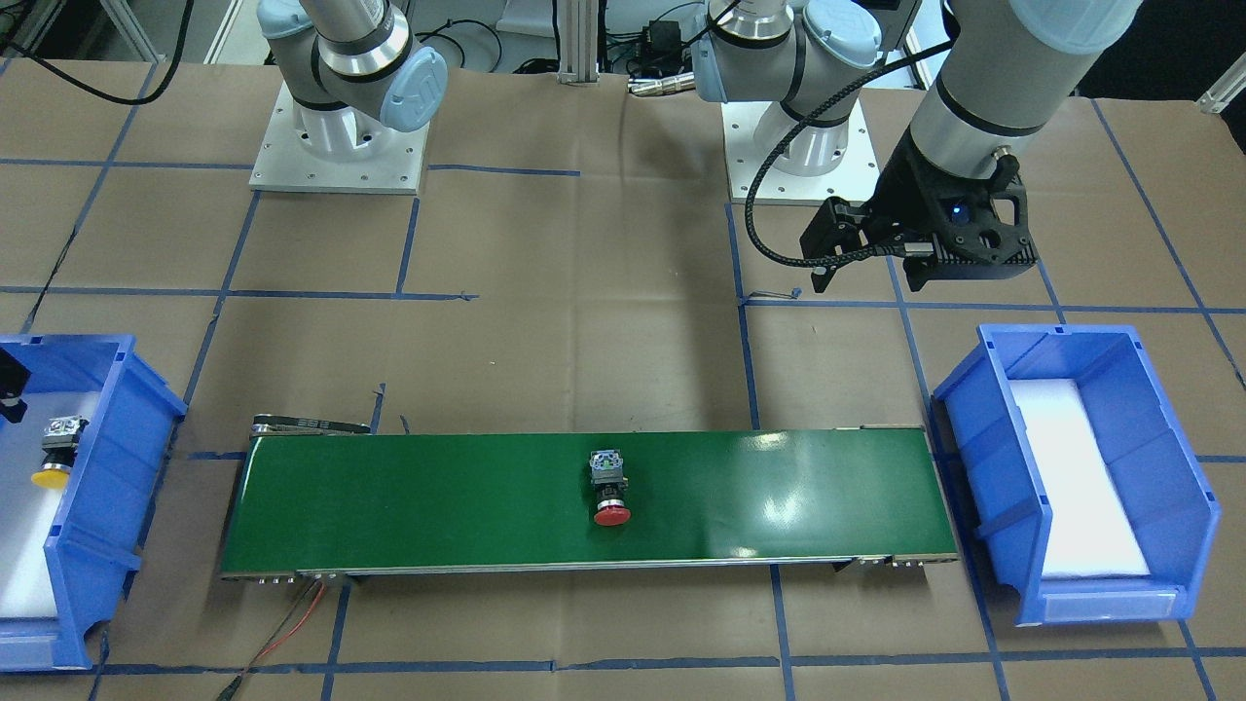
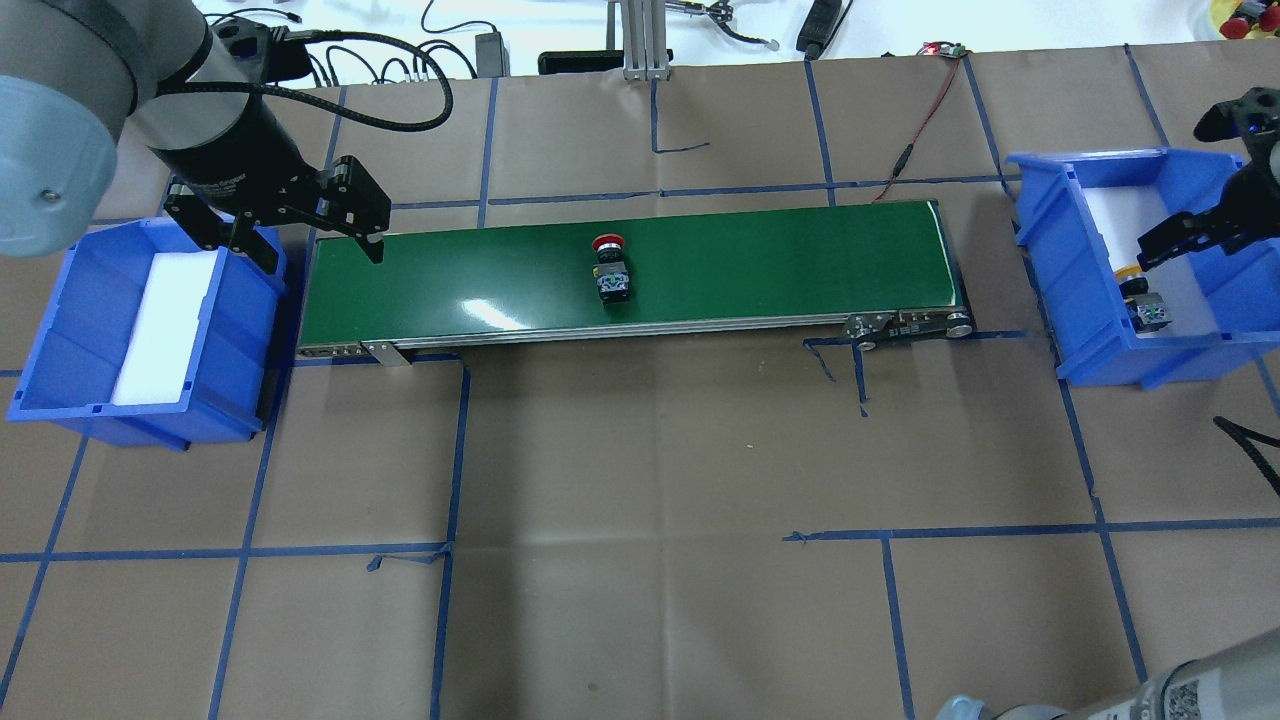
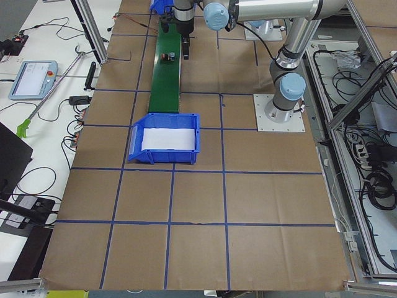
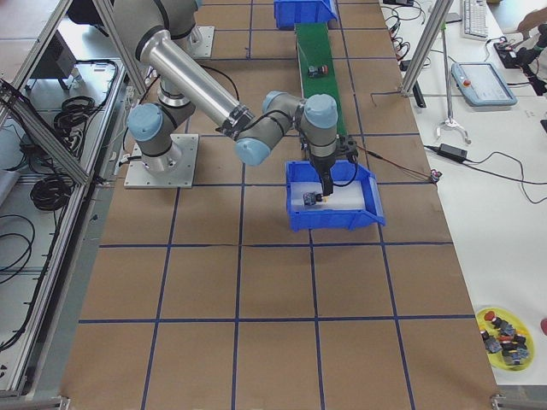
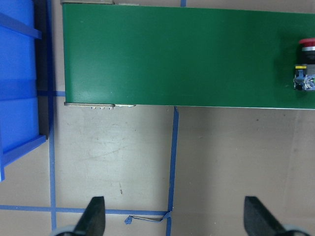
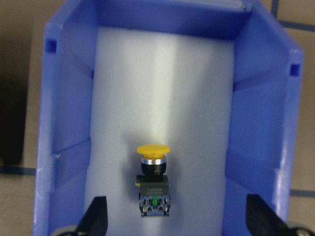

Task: Transport two buttons from left to right
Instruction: 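Release the yellow button in the bin and raise the right gripper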

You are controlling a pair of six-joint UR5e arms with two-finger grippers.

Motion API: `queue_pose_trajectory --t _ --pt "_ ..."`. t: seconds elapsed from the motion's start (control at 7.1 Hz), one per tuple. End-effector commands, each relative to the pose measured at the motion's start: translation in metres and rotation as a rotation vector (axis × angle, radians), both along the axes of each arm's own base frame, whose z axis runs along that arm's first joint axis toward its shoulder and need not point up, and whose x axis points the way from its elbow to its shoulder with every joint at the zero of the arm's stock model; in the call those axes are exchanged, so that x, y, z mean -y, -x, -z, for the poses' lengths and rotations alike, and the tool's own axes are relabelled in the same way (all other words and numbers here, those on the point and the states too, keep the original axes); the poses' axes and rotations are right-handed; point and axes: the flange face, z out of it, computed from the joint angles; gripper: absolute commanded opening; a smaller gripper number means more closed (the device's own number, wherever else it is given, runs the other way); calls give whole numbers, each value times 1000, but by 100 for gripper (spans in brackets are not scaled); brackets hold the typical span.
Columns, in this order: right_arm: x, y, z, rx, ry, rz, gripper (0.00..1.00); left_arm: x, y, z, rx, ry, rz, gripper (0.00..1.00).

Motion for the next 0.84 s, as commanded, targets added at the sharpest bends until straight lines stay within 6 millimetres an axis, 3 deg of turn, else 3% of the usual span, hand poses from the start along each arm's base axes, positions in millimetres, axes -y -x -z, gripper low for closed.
queue_pose_trajectory --t 0.0,0.14,0.28,0.56,0.7 --pt "7 -23 -90 82 -60 140 100 0 0 0 0 -1 0 100" --pt "14 -51 -110 87 -76 128 99 0 0 0 0 1 0 100" --pt "21 -91 -118 77 -70 78 99 0 0 0 0 1 0 100" --pt "25 -188 -130 64 -40 8 99 1 0 -1 -1 2 0 100" --pt "22 -224 -134 67 -26 -1 100 1 0 -1 -1 2 0 100"
